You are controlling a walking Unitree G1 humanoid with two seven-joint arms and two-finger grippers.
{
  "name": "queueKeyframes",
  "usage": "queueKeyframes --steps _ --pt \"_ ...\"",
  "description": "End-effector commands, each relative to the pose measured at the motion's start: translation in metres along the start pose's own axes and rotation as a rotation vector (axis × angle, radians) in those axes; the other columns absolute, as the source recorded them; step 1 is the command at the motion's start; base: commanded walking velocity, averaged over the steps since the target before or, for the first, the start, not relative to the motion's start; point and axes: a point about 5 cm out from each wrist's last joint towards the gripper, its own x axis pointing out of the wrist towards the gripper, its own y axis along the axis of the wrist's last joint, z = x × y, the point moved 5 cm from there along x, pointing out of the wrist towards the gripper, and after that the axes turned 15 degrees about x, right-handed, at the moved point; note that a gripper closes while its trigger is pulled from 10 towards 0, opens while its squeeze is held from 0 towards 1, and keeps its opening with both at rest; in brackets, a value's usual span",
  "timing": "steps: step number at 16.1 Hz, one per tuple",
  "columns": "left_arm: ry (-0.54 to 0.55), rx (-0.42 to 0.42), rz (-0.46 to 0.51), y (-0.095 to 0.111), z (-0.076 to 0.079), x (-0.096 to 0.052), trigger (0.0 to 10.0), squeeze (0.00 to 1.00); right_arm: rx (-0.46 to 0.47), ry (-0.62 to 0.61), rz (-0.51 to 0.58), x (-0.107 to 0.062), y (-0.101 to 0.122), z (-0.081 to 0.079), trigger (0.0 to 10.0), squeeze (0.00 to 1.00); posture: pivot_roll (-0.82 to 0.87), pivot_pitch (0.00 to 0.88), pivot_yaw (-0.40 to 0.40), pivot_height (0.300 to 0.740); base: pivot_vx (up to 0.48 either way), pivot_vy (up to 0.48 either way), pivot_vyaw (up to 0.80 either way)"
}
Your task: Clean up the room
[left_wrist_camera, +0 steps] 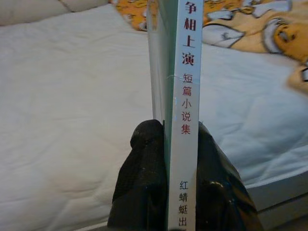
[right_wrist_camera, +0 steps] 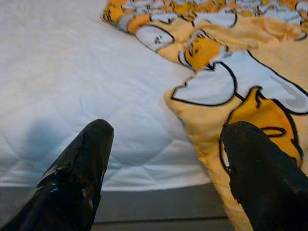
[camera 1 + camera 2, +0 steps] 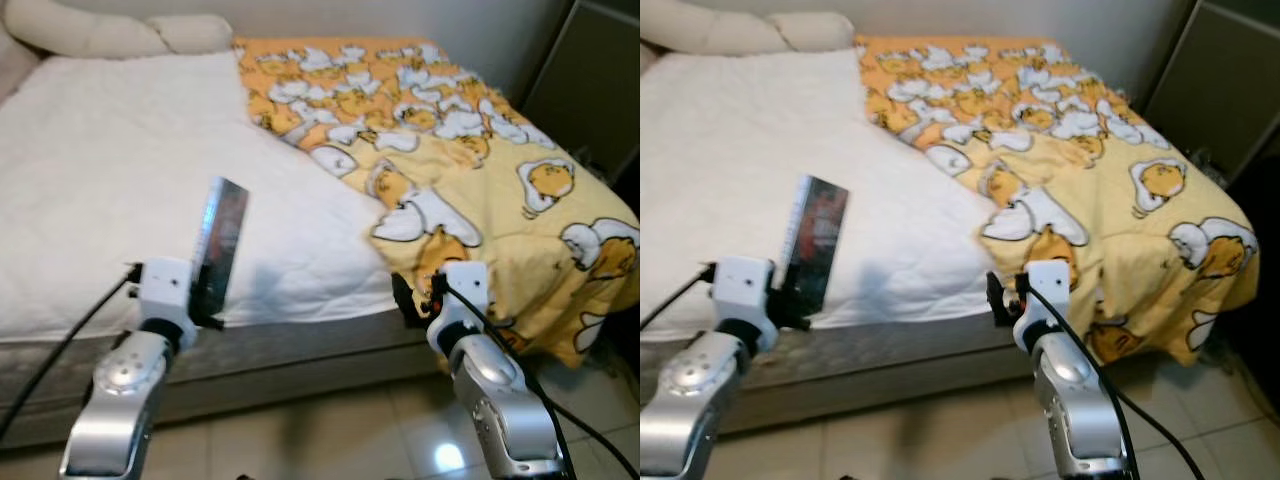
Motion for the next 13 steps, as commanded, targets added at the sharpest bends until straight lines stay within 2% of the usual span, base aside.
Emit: queueKeyframes --steps 1,7,13 --pt "-0.008 0.01 0.067 0.0173 0.0029 0.0021 10.0 0.0 -0.024 -0.03 0.014 -0.002 0.0045 0.0103 10.0 0.0 -0.06 0.0 -0.014 0.74 0.0 0.409 0.0" --pt "-0.01 0.034 0.079 0.02 -0.0003 0.0027 10.0 0.0 -0.001 -0.04 0.012 -0.002 0.0015 0.0118 10.0 0.0 -0.05 0.0 -0.012 0.74 0.0 0.411 0.0" --pt "-0.016 0.048 0.083 0.0217 -0.0025 0.0039 10.0 0.0 0.008 -0.031 0.018 0.0001 0.0007 0.0061 10.0 0.0 -0.04 0.0 -0.003 0.74 0.0 0.411 0.0"
